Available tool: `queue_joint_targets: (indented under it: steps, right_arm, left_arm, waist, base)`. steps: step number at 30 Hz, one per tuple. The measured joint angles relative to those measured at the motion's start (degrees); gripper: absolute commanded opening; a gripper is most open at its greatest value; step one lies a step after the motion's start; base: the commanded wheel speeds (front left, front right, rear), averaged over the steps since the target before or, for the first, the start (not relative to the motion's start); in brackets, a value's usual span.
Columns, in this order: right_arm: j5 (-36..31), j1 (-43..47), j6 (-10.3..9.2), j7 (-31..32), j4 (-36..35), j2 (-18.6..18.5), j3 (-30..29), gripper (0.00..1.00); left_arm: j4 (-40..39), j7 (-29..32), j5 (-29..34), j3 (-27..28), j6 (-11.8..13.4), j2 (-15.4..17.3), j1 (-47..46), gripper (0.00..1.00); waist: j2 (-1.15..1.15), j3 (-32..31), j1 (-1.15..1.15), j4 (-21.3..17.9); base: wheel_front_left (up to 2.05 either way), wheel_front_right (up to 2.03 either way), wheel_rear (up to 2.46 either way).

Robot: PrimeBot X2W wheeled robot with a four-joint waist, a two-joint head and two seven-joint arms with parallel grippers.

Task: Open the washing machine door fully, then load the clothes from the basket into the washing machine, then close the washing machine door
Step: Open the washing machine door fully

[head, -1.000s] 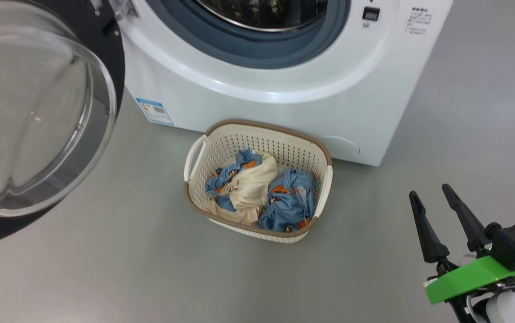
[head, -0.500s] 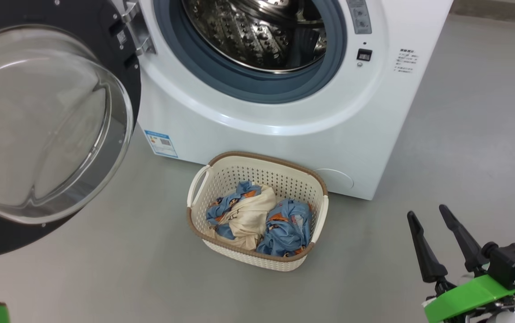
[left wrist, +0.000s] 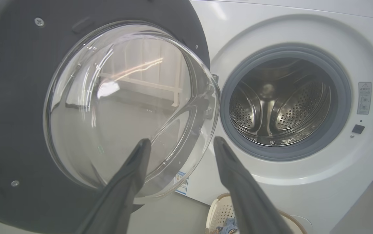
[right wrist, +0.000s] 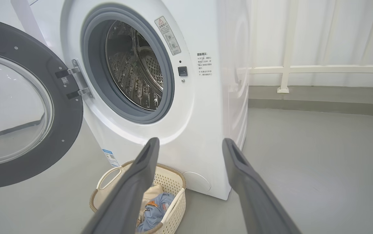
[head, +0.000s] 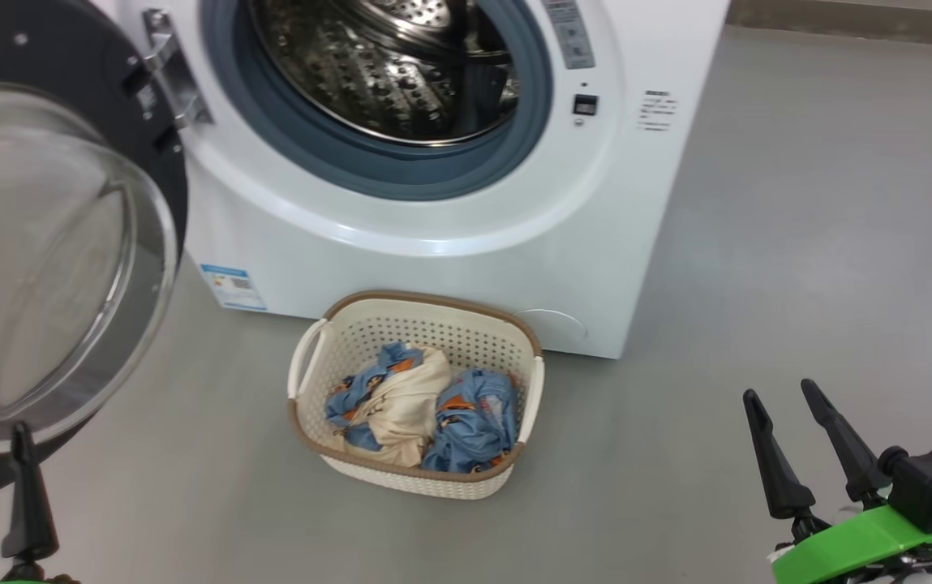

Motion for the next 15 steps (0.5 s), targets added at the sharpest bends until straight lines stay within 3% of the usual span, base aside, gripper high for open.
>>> queue_joint_targets:
  steps: [15]
  right_arm:
    - [0.00,0.17,-0.01,0.01,-0.55,0.79,-0.62,1.00]
  left_arm:
    - [-1.21,0.00,1.30,-3.48,0.00,-0.44,0.19,1.00]
  waist:
    - [0.00,1.12,0.00,-8.12]
  base:
    - [0.00,0.00,0.00]
